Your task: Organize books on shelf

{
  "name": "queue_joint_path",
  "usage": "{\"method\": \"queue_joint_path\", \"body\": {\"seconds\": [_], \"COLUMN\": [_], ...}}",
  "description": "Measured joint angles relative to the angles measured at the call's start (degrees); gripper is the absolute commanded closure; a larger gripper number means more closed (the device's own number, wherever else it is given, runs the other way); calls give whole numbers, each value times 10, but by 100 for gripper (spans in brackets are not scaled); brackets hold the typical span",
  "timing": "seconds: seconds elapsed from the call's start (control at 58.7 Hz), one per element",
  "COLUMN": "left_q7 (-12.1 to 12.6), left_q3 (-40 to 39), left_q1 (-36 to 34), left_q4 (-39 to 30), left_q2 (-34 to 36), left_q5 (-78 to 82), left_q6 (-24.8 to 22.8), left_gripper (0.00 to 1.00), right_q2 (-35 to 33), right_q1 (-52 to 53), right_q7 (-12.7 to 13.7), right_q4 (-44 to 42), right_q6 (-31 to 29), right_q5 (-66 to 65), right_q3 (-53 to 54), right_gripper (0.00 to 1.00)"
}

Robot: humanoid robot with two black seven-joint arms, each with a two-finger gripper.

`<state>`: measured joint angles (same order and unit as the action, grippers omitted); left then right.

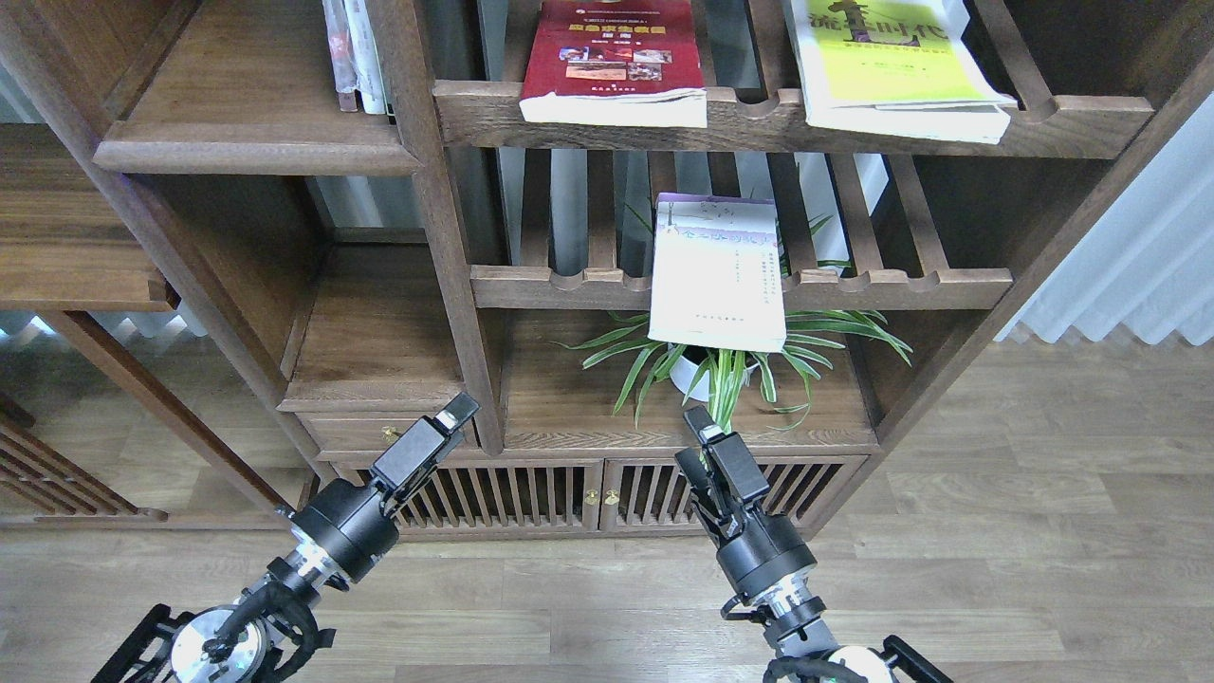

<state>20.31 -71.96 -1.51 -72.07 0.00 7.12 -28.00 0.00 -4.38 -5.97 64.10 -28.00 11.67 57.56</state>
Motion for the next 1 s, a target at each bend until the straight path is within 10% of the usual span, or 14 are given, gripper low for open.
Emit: {"method": "queue_joint_path", "body": {"seconds": [1.004], "left_q7": [0], "left_q3": [-6], "left_q1": [4], "left_q4": [0], "left_q2": [0], "left_q5": [-1], "left_q6": [0], "left_gripper": [0], "right_q2": [0], "right_q1": [18], "right_q7": [-2], "right_q4": [-15], "right_q6": [0], "right_q5": [1], "right_q3": [-5], "right_gripper": [1]}}
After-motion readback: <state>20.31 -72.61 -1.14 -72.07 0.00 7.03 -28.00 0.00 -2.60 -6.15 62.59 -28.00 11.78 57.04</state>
